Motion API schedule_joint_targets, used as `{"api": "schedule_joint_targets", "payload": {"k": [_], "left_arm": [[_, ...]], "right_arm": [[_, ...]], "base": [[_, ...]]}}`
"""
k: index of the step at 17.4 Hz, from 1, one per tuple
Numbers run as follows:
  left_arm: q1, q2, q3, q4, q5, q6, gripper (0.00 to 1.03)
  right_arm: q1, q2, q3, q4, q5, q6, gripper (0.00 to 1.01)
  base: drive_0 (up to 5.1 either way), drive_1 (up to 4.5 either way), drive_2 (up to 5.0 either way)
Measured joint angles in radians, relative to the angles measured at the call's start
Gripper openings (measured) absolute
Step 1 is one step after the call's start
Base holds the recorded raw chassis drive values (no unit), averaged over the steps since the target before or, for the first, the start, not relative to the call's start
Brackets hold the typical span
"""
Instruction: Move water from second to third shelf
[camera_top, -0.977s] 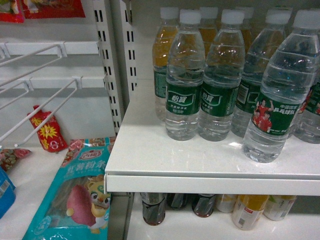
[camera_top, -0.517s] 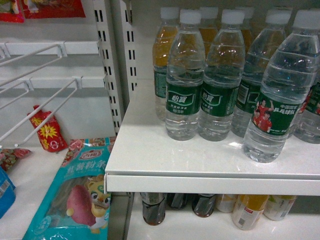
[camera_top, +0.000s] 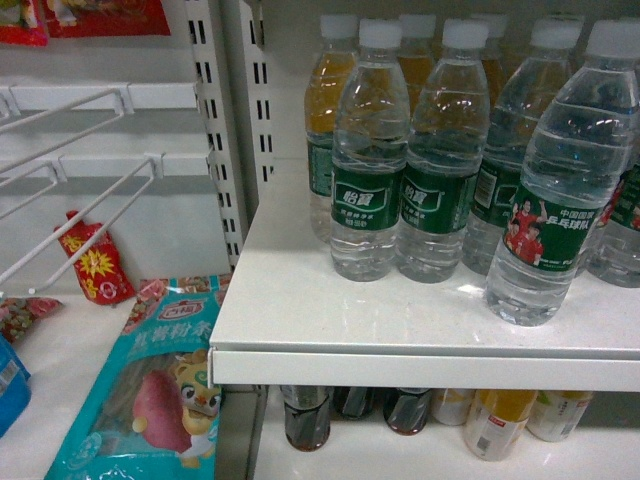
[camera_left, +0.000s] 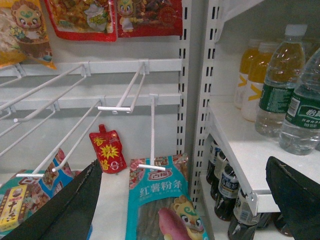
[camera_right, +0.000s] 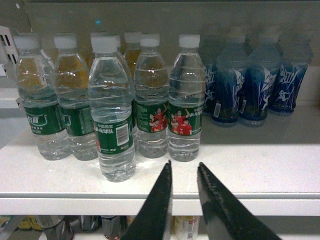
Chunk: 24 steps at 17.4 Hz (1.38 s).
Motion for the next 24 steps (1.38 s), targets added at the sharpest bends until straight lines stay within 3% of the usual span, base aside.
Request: {"api": "schedule_joint_targets", "payload": {"k": [7,8,24], "left_arm": [[0.000,0.000,0.000,0.000,0.000,0.000,0.98],[0.000,0.000,0.000,0.000,0.000,0.000,0.98],[0.000,0.000,0.000,0.001,0.000,0.000,0.98]], "right_arm": [[0.000,0.000,0.000,0.000,0.000,0.000,1.00],[0.000,0.000,0.000,0.000,0.000,0.000,0.97],[0.000,0.000,0.000,0.000,0.000,0.000,0.98]], "base": [[0.0,0.00,0.0],[0.0,0.00,0.0],[0.0,0.00,0.0]]}}
